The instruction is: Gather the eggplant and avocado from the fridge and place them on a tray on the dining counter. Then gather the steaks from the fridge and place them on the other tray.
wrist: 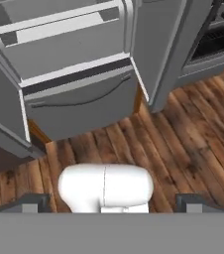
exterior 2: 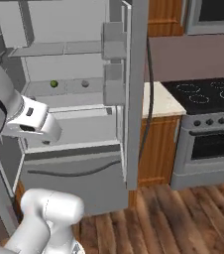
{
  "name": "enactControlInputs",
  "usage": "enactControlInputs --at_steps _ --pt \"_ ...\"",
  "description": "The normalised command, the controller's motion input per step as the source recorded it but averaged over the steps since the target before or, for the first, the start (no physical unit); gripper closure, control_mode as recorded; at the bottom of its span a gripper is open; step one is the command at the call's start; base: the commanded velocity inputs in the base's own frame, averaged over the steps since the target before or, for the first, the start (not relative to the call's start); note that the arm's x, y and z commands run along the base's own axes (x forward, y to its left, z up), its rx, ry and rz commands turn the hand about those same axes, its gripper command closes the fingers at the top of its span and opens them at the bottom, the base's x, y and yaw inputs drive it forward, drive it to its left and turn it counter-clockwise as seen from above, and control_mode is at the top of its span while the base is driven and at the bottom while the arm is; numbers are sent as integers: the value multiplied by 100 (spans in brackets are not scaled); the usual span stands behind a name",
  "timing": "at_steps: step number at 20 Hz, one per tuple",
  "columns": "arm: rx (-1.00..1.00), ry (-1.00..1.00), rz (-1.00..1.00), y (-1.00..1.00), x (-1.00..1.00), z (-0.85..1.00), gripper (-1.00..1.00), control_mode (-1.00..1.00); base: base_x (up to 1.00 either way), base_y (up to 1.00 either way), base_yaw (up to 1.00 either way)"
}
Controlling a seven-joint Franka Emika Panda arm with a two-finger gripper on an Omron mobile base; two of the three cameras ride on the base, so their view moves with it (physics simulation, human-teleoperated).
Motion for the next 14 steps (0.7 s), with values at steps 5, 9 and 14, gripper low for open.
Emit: enactControlInputs --at_steps 5,9,14 --pt "0 0 0 0 0 0 -100 100 47 0 63" --pt "0 0 0 0 0 0 -100 100 50 -11 42" --pt "0 0 0 0 0 0 -100 100 48 -42 17"
